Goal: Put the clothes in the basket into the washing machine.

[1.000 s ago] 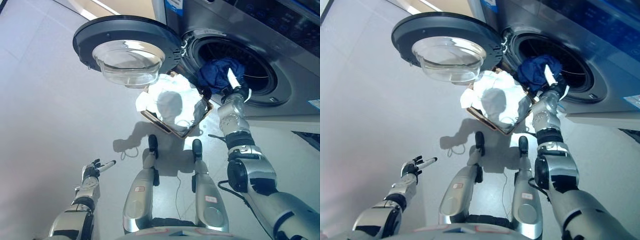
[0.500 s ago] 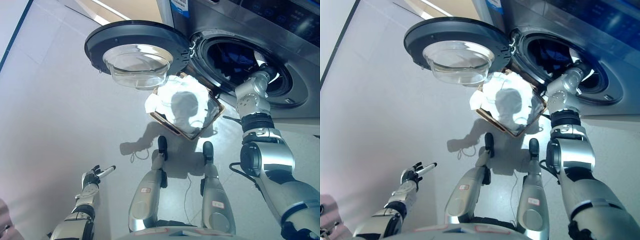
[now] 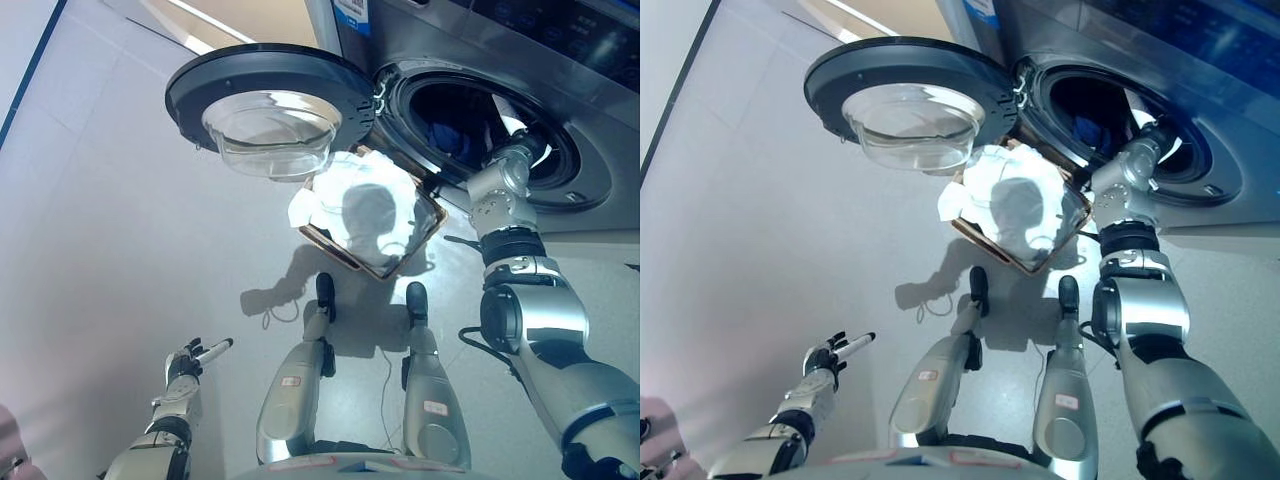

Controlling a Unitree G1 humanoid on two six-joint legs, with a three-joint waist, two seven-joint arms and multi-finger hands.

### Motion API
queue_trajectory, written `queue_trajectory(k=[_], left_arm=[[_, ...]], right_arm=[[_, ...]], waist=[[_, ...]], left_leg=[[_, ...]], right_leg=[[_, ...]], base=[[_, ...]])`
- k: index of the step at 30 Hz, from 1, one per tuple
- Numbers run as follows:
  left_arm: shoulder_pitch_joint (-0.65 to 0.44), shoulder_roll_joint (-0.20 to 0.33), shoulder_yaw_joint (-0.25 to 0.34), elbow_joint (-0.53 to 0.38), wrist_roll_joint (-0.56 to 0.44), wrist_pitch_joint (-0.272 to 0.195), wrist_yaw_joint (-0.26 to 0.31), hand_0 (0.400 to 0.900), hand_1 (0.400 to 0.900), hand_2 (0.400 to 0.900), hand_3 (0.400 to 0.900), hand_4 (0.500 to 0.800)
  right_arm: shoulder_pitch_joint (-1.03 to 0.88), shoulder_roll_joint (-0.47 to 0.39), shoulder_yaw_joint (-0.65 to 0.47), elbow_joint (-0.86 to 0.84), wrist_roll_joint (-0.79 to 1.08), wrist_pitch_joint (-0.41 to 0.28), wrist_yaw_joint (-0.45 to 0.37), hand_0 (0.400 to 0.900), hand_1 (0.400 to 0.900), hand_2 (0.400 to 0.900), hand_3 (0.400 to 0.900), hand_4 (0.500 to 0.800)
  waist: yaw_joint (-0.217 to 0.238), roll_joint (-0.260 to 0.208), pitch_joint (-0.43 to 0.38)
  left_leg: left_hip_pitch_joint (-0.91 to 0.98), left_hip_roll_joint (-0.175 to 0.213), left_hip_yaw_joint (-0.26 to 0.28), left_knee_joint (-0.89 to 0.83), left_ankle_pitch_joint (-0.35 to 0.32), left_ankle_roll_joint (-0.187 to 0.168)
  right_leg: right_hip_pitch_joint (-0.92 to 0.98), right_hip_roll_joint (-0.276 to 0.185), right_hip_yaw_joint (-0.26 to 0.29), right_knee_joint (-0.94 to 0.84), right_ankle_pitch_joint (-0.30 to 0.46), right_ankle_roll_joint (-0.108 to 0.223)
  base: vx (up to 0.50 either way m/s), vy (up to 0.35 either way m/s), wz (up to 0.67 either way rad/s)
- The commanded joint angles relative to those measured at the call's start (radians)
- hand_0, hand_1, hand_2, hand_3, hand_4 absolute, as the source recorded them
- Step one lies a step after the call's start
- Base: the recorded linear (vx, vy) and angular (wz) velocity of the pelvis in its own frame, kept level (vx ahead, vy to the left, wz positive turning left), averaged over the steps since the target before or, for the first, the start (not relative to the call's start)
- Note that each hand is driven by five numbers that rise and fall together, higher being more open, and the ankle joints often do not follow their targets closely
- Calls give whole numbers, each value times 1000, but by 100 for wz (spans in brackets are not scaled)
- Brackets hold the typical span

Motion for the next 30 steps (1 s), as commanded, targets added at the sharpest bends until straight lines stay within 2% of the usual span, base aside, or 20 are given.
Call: queue_trajectory(k=[1,5,11,13,15,19,20,21,23,24,25,26,28,30], left_arm=[[-15,-28,35,57,-7,-4,19,900,900,900,900,800],[-63,-46,26,52,-11,-9,13,900,900,900,900,800],[-73,-61,-10,64,4,-1,-6,900,900,900,900,800],[-77,-56,-17,68,17,4,-14,900,900,900,900,800],[-74,-47,-22,66,22,4,-21,900,900,900,900,800],[-66,-24,-34,49,36,5,-29,900,900,900,900,800],[-96,-75,-42,60,52,19,-12,900,900,900,900,800],[18,-58,7,-21,42,21,-52,900,900,900,900,800],[50,-44,5,43,77,8,-49,900,900,900,900,800],[115,-11,1,-48,128,7,-48,900,900,900,900,800],[172,4,-10,-74,157,12,-48,900,900,900,900,800],[217,15,-8,-132,184,17,-56,900,900,900,900,800],[239,22,-18,-108,213,24,-60,900,900,900,900,800],[217,29,-27,-48,237,33,-59,900,900,900,900,800]], right_arm=[[-64,-76,158,-21,-34,-22,87,900,900,900,900,800],[160,-15,143,-60,-68,26,166,900,900,900,900,800],[444,53,114,9,-152,63,256,900,900,900,900,800],[533,62,125,26,-201,73,283,900,900,900,900,800],[651,79,88,53,-226,84,305,900,900,900,900,800],[762,93,85,110,-300,92,337,900,900,900,900,800],[773,115,111,176,-330,91,335,900,900,900,900,800],[802,66,141,159,-400,94,353,900,900,900,900,800],[810,30,184,195,-466,93,354,900,900,900,900,800],[834,16,201,170,-517,105,356,900,900,900,900,800],[846,-15,268,176,-614,93,373,900,900,900,900,800],[865,-45,287,174,-644,95,370,900,900,900,900,800],[887,-68,326,215,-697,103,386,900,900,900,900,800],[909,-65,316,256,-700,104,385,900,900,900,900,800]], waist=[[-36,111,-15],[-46,63,-48],[-32,-4,-131],[-26,-31,-167],[-23,-60,-209],[-19,-103,-272],[-17,-118,-287],[1,-123,-292],[11,-136,-301],[23,-142,-296],[35,-150,-287],[37,-156,-286],[37,-166,-297],[32,-181,-316]], left_leg=[[-35,21,-58,-2,-107,-5],[-13,24,-58,-1,-102,-10],[24,13,-63,-2,-102,-9],[40,8,-65,-2,-104,-8],[62,3,-65,-2,-105,-10],[95,-5,-64,-2,-114,-7],[108,-7,-64,-2,-118,-4],[110,-7,-66,-2,-114,-4],[130,-7,-68,-2,-121,-1],[138,-9,-66,-2,-118,1],[152,-13,-67,-2,-119,5],[164,-16,-67,-2,-121,9],[195,-18,-67,-2,-128,16],[219,-19,-64,-2,-132,21]], right_leg=[[127,25,-15,61,-20,-38],[132,36,-19,60,-24,-47],[158,44,-27,34,-37,-66],[175,46,-33,20,-44,-74],[188,50,-44,7,-51,-81],[195,54,-58,1,-68,-83],[198,57,-57,1,-75,-85],[198,55,-68,1,-78,-80],[203,55,-68,1,-84,-78],[210,53,-72,1,-84,-78],[224,49,-72,1,-80,-77],[238,47,-78,1,-77,-76],[262,45,-80,1,-77,-75],[278,43,-78,1,-78,-78]], base=[[-24,-21,-11],[-1,-45,-6],[4,-49,1],[2,-73,8],[-8,-77,9],[-5,-46,-5],[-58,-48,-5],[-78,-45,-9],[-76,-29,-8],[-80,-18,-1],[-85,-32,7],[-48,-19,1],[14,5,-3],[36,8,-4]])
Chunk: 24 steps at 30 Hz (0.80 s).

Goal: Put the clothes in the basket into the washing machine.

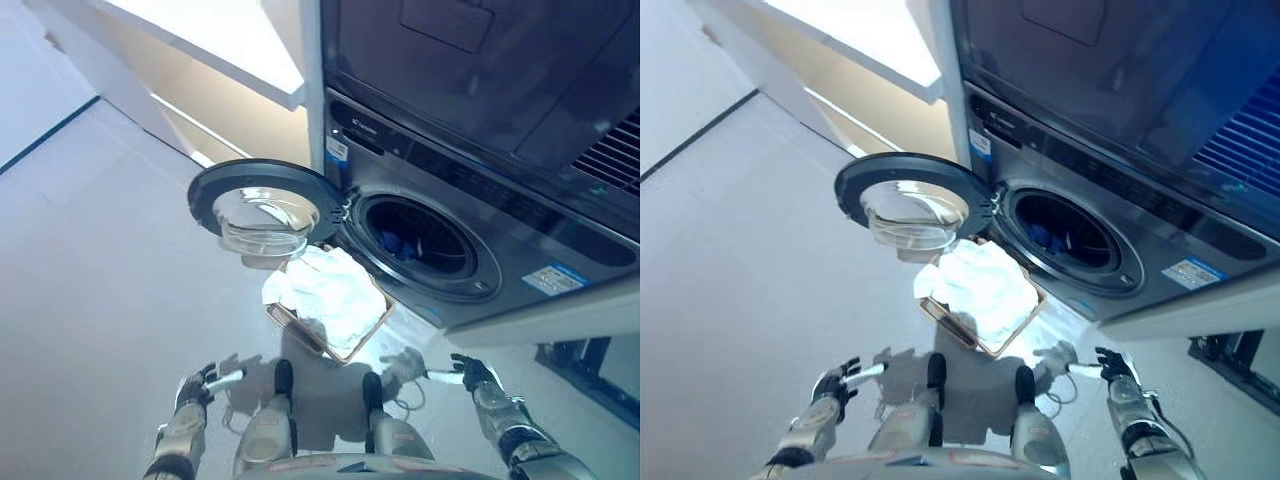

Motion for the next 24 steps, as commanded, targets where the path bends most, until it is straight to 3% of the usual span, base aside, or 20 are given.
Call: queue_trajectory(k=[1,2,10,24], left_arm=[[-9,59,-44,104,71,7,30,900,900,900,900,800],[-31,61,-55,184,84,14,33,900,900,900,900,800],[-55,71,-107,318,123,27,21,900,900,900,900,800],[-55,68,-147,296,120,18,11,900,900,900,900,800]], right_arm=[[31,-30,-8,57,-31,-19,-1,900,900,900,900,800],[52,-10,-43,120,-14,-17,-9,900,900,900,900,800],[78,38,-132,285,17,-3,-20,900,900,900,900,800],[35,52,-108,275,13,4,-7,900,900,900,900,800]], waist=[[13,11,-68],[8,0,-86],[3,-20,-138],[4,-12,-150]], left_leg=[[-8,-35,-47,-1,-57,46],[9,-37,-46,-1,-61,51],[57,-45,-43,-1,-77,63],[74,-53,-52,-1,-93,72]], right_leg=[[51,20,-64,6,-18,-45],[62,20,-60,6,-15,-45],[97,25,-50,6,-15,-49],[109,27,-35,6,-14,-53]], base=[[32,15,-6],[20,13,-6],[32,0,-8],[2,1,-3]])
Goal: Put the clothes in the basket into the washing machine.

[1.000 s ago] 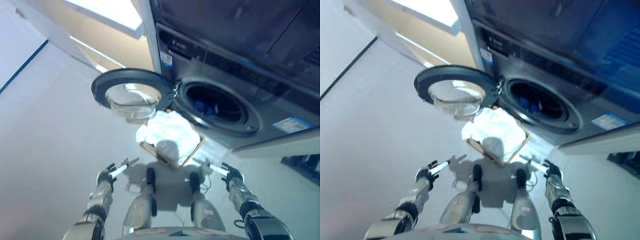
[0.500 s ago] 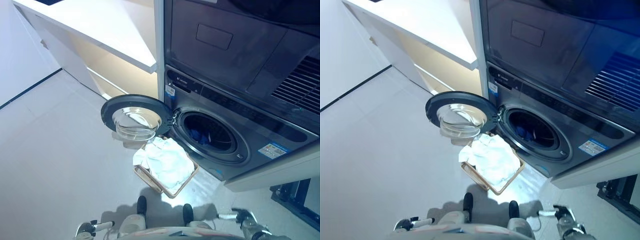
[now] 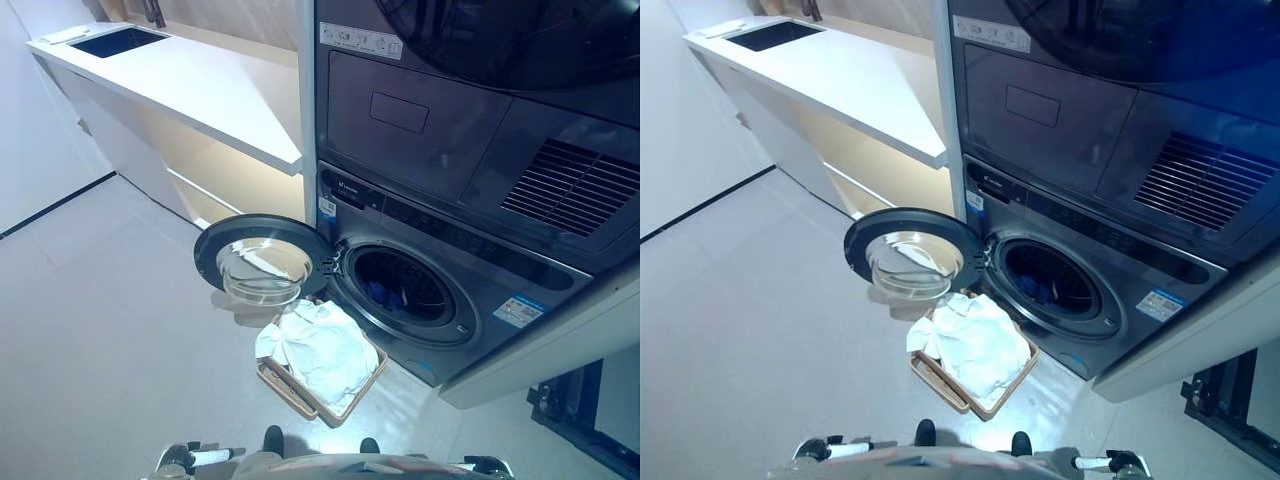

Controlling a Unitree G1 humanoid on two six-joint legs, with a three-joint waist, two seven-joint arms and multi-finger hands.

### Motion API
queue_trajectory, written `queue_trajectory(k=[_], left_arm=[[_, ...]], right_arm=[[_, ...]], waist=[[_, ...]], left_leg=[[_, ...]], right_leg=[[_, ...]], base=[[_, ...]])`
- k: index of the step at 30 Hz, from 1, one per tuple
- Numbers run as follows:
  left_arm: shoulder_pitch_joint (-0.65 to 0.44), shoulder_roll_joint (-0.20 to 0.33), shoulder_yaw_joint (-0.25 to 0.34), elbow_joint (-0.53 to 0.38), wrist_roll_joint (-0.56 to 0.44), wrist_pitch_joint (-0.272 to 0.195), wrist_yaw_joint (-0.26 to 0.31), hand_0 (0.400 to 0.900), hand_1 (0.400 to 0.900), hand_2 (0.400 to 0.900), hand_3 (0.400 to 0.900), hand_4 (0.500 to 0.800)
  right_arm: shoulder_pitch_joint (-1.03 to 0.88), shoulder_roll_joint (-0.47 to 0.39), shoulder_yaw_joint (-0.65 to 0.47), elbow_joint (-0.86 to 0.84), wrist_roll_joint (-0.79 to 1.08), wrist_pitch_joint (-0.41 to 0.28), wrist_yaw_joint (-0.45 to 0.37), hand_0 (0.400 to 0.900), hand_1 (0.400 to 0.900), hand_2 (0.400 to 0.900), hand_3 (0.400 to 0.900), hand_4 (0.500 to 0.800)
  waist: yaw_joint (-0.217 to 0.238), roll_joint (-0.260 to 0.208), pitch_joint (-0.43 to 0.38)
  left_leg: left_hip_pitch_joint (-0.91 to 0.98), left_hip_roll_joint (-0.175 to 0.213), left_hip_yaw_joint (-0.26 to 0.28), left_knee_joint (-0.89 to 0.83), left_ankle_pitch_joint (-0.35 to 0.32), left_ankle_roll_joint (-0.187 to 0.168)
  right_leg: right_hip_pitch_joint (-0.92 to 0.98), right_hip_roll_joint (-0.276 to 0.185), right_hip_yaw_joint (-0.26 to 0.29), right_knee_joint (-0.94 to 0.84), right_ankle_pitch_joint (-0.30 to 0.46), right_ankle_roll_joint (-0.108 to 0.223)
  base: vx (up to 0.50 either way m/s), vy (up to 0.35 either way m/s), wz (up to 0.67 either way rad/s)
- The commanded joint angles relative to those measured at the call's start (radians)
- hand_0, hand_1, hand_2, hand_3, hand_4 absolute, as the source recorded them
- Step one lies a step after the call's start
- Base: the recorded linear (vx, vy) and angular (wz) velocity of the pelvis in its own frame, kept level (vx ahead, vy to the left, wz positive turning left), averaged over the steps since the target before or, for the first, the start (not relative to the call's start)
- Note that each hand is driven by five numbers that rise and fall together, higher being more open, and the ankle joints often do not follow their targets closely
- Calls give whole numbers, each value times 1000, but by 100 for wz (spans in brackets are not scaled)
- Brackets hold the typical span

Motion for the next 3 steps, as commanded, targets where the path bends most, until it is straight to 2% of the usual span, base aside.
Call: queue_trajectory(k=[1,3], left_arm=[[-45,18,-14,32,29,-18,16,900,900,900,900,800],[-48,17,-17,30,28,-18,17,900,900,900,900,800]], right_arm=[[-69,-37,4,17,11,-2,-18,900,900,900,900,800],[-76,-37,8,18,10,-1,-19,900,900,900,900,800]], waist=[[7,21,39],[7,22,39]], left_leg=[[20,-52,-68,4,-79,76],[20,-51,-68,4,-79,75]], right_leg=[[69,34,-43,6,-7,-44],[69,34,-43,6,-8,-44]], base=[[0,0,0],[0,0,0]])
